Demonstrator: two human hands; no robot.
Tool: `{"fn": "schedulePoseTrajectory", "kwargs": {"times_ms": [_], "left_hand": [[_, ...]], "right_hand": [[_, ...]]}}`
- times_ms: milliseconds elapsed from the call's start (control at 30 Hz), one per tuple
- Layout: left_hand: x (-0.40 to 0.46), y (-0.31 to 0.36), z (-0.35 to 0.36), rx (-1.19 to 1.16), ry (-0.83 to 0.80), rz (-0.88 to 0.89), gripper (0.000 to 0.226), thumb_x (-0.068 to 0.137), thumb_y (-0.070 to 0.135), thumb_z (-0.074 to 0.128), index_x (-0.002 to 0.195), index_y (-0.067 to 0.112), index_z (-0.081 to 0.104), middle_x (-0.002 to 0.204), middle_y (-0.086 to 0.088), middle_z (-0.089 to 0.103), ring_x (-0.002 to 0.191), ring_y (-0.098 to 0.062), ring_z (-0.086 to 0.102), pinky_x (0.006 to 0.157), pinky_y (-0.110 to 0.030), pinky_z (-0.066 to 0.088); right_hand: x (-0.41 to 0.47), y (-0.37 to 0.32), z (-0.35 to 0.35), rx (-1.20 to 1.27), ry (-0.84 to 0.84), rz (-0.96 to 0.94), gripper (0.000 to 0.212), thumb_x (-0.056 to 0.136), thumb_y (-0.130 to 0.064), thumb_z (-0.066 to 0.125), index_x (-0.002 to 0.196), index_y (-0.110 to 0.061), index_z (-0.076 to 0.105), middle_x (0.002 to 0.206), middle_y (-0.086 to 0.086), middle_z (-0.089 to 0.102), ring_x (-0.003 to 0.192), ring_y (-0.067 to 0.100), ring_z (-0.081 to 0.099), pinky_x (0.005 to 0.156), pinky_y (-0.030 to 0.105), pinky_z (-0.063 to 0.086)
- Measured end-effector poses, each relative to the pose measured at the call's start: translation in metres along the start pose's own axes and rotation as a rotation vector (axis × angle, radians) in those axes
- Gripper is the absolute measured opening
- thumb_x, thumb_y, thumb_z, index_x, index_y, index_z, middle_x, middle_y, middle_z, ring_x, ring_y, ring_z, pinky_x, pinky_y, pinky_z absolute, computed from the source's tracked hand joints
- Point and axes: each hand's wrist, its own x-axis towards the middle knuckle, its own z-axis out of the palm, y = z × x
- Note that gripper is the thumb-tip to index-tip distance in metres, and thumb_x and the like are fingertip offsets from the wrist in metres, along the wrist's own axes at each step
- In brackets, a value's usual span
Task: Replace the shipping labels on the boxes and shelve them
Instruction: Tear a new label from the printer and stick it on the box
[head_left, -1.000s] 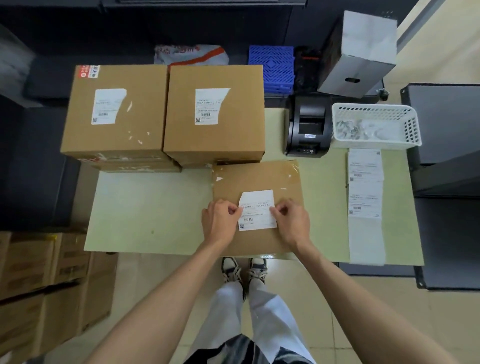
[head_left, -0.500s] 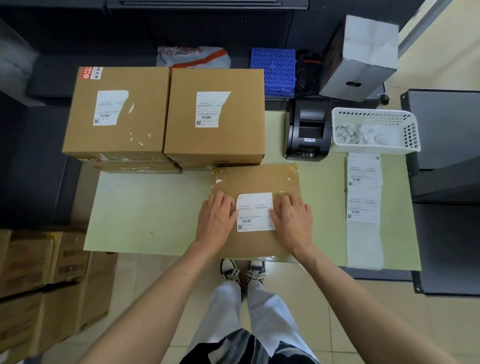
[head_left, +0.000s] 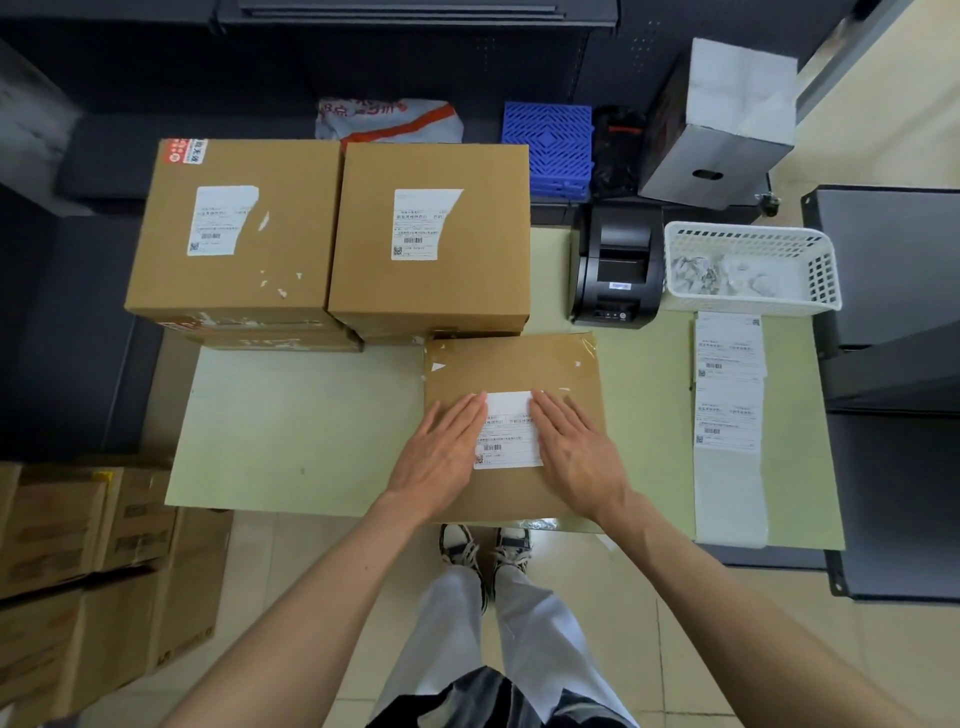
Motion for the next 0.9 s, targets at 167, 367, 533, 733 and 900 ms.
{"fn": "schedulePoseTrajectory", "kwargs": {"times_ms": [167,367,533,733,900], "left_hand": [[-0.003,0.004,-0.002,0.042,-0.005,-0.046,0.058,0.105,0.018,0.019,0.161,0.011,0.004,0.169,-0.003,-0.003,0.155,-0.015,-0.005,0.126,-0.046,-0.001],[0.004,0.001,-0.016,0.064,-0.087,-0.050,0.062,0.105,0.016,0.026,0.161,0.013,-0.001,0.169,0.002,-0.010,0.154,-0.012,-0.012,0.124,-0.046,-0.007],[-0.015,0.005,0.000,0.036,0.053,-0.008,0.057,0.105,0.016,0.030,0.160,0.009,0.016,0.168,-0.004,0.008,0.156,-0.016,0.005,0.124,-0.043,0.001],[-0.042,0.023,0.027,0.106,0.055,0.148,0.059,0.095,0.018,0.030,0.153,0.009,0.040,0.161,-0.003,0.036,0.149,-0.018,0.032,0.120,-0.051,0.029],[-0.045,0.026,0.030,0.138,-0.010,0.156,0.064,0.092,0.014,0.050,0.155,0.009,0.036,0.163,-0.002,0.031,0.151,-0.017,0.028,0.120,-0.053,0.027]], "right_hand": [[-0.006,0.005,-0.003,-0.063,0.011,0.001,0.053,0.097,-0.020,0.025,0.141,0.001,0.047,0.150,0.016,0.043,0.139,0.031,0.040,0.115,0.045,0.025],[-0.002,0.000,-0.008,-0.091,-0.013,0.024,0.056,0.092,-0.021,0.026,0.135,0.001,0.054,0.145,0.016,0.049,0.135,0.032,0.046,0.113,0.048,0.036],[-0.018,-0.002,-0.007,-0.101,0.016,-0.012,0.055,0.094,-0.022,0.028,0.138,0.002,0.051,0.146,0.017,0.047,0.136,0.034,0.044,0.111,0.047,0.023],[-0.051,-0.027,0.006,-0.119,0.010,-0.094,0.057,0.090,-0.019,0.043,0.145,-0.004,0.043,0.155,0.012,0.035,0.143,0.030,0.034,0.114,0.048,0.020],[-0.054,-0.034,0.010,-0.147,-0.053,-0.103,0.071,0.080,-0.012,0.054,0.148,-0.005,0.038,0.158,0.012,0.028,0.146,0.030,0.028,0.115,0.049,0.018]]}}
